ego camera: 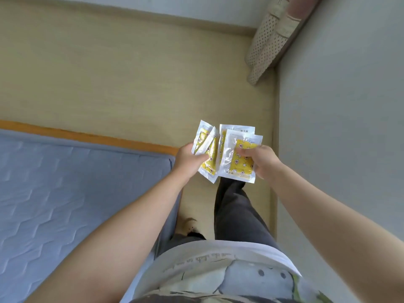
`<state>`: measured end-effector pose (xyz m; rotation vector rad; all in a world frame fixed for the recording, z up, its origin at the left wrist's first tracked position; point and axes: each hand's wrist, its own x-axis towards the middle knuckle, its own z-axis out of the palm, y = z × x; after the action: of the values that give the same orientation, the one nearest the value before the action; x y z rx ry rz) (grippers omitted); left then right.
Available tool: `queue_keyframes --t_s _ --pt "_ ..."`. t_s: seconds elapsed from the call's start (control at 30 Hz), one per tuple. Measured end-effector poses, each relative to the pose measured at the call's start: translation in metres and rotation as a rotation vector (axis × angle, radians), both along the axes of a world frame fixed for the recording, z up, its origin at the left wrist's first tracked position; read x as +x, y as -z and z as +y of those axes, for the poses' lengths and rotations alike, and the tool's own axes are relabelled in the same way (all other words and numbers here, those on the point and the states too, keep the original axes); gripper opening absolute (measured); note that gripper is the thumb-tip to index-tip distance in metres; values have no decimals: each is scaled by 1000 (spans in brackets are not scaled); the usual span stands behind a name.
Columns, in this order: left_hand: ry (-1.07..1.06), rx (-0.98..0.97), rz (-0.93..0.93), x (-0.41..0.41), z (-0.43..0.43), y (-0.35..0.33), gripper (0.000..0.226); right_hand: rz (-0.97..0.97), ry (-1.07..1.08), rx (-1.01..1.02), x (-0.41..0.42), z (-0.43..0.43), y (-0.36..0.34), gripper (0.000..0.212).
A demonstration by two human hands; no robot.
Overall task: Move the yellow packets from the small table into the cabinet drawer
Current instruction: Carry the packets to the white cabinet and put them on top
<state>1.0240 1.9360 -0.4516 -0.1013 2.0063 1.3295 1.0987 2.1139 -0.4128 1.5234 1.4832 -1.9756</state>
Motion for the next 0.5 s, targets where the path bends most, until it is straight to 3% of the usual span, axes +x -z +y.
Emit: queue_keyframes --t_s 0.23,0.33,0.43,0.5 --pt "-126 -116 46 -145 97 15 17 -15 -192 253 -168 103 12 18" --pt "-192 -134 54 -210 129 3 18 -36 -426 409 -251 139 9 17" --pt "-325 -134 10 -260 140 -5 17 -42 -718 556 -324 150 6 38" --pt "-394 -178 -4 -287 135 -4 13 -47 -889 636 -366 144 5 37"
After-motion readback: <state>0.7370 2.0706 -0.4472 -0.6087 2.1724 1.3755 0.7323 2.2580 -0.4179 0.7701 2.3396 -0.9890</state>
